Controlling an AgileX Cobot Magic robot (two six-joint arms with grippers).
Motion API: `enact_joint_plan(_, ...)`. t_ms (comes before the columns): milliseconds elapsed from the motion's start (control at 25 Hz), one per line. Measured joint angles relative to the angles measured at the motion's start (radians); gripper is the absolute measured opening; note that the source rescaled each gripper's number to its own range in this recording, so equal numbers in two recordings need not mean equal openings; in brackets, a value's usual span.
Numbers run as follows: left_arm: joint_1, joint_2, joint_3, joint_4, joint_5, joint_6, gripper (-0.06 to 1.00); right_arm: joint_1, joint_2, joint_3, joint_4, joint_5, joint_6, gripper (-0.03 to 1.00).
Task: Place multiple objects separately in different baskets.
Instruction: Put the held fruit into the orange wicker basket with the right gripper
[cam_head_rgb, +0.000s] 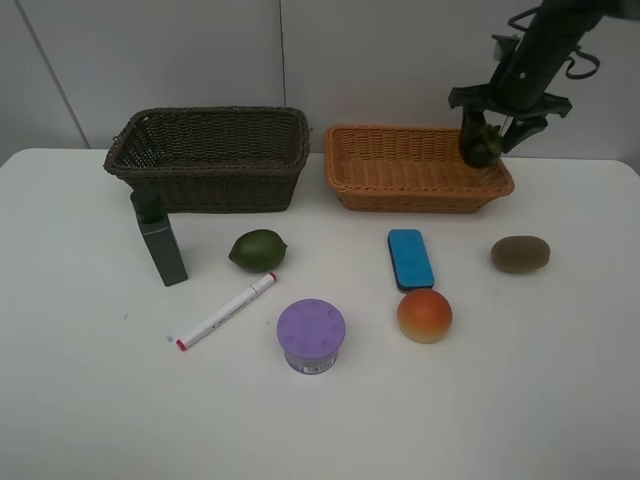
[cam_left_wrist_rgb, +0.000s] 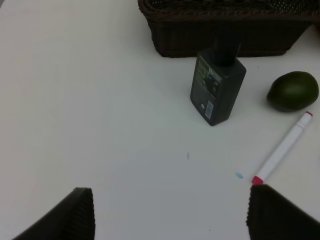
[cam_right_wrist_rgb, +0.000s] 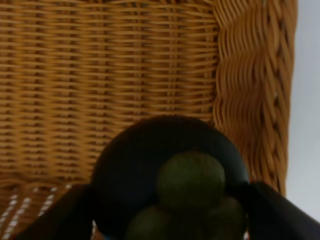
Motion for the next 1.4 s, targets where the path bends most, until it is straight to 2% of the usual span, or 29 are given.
enact_joint_plan(560,0.000,0.000,0.000,0.000,0.000,0.000,0.82,0.024,0.080,-0.014,0.029,-0.024,0.001,0.39)
enact_joint_plan(1000,0.000,0.000,0.000,0.000,0.000,0.000,0.82,0.024,0.080,-0.014,-0.014,-0.003,-0.003,0.40)
enact_joint_plan(1080,0.000,0.000,0.000,0.000,0.000,0.000,0.82,0.024,0.080,-0.014,-0.014,0.007,-0.003,0.74)
enact_joint_plan(1160,0.000,0.000,0.000,0.000,0.000,0.000,0.82,0.024,0.080,-0.014,-0.014,0.012,-0.003,0.89)
enact_joint_plan(1240,0.000,0.000,0.000,0.000,0.000,0.000,0.82,0.024,0.080,-0.014,-0.014,0.014,-0.003,0.95)
enact_joint_plan(1400,0.000,0.000,0.000,0.000,0.000,0.000,0.82,0.024,0.080,-0.014,-0.014,0.014,-0.003,0.97)
